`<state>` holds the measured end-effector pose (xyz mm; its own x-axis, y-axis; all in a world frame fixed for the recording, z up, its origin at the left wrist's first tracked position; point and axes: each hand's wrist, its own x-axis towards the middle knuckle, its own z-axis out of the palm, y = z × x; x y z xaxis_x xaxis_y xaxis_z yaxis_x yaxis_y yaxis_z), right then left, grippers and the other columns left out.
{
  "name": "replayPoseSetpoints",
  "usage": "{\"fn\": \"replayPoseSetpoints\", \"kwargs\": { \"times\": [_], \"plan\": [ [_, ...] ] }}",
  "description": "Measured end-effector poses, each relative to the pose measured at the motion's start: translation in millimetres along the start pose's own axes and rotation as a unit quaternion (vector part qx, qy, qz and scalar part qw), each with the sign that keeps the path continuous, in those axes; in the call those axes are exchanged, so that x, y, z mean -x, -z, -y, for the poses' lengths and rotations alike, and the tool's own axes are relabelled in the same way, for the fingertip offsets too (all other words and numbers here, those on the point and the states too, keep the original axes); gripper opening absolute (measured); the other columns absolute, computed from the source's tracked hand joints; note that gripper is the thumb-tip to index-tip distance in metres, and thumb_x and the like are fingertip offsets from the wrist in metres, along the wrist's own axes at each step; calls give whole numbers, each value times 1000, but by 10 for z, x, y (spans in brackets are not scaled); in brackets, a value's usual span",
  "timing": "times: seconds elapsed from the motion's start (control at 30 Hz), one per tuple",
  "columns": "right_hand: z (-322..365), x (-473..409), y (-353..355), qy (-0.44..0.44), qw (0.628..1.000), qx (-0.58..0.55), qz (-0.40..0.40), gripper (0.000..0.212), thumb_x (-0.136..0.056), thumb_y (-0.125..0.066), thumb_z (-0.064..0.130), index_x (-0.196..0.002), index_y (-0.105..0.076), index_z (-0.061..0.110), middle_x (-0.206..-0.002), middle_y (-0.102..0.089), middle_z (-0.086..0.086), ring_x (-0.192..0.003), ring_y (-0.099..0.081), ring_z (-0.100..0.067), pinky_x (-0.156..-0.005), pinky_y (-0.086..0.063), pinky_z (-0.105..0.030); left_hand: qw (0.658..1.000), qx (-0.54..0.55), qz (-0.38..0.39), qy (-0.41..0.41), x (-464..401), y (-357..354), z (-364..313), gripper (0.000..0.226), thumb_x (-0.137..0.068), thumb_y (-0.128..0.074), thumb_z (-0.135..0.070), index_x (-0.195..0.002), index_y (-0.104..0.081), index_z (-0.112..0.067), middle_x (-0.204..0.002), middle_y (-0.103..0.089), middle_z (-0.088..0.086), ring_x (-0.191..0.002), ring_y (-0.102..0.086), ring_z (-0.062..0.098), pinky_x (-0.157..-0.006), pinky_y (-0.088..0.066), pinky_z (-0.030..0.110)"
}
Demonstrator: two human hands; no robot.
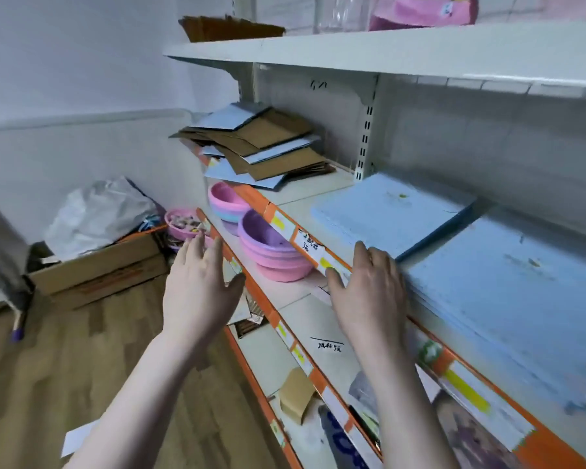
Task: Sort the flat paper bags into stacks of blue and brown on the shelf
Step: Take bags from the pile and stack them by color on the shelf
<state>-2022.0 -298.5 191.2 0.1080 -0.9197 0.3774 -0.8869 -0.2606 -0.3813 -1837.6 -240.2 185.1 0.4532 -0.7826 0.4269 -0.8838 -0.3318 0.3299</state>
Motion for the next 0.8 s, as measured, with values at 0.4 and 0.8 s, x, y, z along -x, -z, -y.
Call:
{"fn": "replayPoseSetpoints", "kwargs": {
  "times": [0.4,0.8],
  "plan": [
    [719,-1648,-843,-18,1000,0,12,57,-93,-49,37,-140,-38,7,-132,-49,-14,-125,-39,-28,-104,-28,-34,999,38,14,-7,-1973,-541,365,61,-87,-61,-31,-140,-40,-8,-149,-31,19,-136,-28,36,-111,-23,44],
    [2168,-2957,-1982,-104,993,46,-45,57,-91,-51,39,-139,-41,10,-126,-51,-14,-122,-42,-29,-100,-32,-37,993,81,18,-81,-4109,-891,1724,60,-86,-63,-29,-137,-43,-4,-144,-36,22,-131,-32,37,-106,-24,40]
  ]
}}
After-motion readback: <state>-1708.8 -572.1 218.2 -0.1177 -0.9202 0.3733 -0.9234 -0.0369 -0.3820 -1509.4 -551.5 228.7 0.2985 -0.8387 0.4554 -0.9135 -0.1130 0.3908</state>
